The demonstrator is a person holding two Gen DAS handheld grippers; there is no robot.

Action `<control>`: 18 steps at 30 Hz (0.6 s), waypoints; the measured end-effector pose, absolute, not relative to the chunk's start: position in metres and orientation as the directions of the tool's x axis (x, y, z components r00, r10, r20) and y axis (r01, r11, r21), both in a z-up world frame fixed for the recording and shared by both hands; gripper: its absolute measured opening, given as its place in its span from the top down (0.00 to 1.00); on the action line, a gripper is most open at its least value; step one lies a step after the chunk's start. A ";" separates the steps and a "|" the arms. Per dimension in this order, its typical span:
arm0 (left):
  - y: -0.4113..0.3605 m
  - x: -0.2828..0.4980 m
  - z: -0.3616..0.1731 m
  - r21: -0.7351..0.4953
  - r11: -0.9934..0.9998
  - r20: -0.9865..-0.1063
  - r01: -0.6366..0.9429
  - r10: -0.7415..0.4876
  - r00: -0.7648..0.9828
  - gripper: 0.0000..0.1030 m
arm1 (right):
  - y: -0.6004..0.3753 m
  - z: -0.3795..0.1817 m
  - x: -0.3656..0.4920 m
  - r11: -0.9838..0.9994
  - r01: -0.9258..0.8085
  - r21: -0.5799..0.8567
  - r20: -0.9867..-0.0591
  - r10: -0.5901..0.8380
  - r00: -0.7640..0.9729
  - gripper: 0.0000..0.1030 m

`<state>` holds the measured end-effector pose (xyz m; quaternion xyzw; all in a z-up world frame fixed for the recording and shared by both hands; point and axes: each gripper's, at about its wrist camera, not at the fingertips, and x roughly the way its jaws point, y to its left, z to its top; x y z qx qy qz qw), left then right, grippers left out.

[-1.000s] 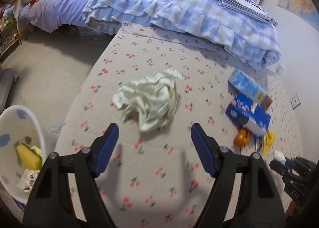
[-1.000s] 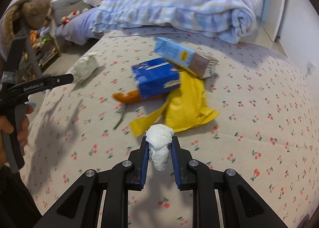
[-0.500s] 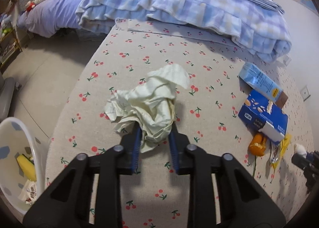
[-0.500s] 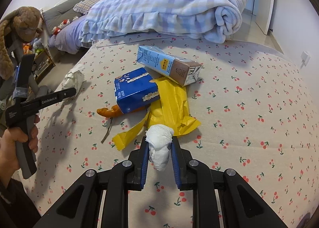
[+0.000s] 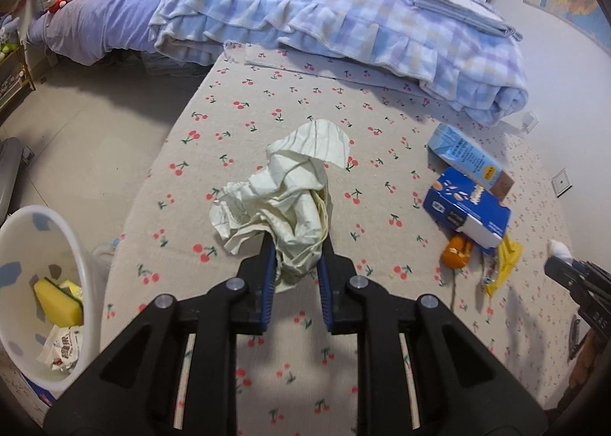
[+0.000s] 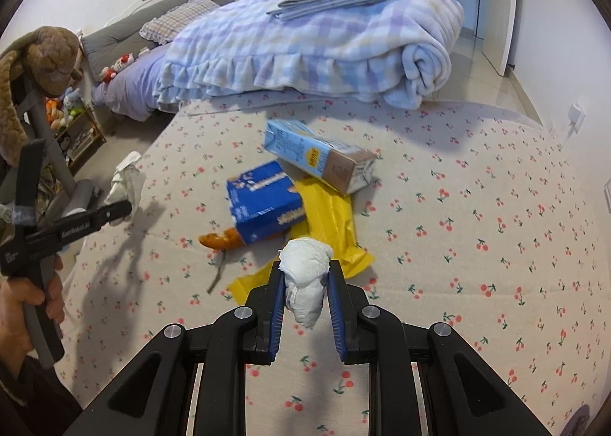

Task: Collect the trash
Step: 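Carry the cloth with the left tool and tissue with the right tool, release into bin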

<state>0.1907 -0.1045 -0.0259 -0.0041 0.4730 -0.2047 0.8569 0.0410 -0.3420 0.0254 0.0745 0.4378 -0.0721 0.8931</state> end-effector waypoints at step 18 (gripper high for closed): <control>-0.005 0.169 -0.014 -0.224 0.939 -0.794 0.260 -0.330 0.510 0.79 | -0.253 0.034 0.083 0.993 0.059 0.099 -0.785 0.041 0.618 0.79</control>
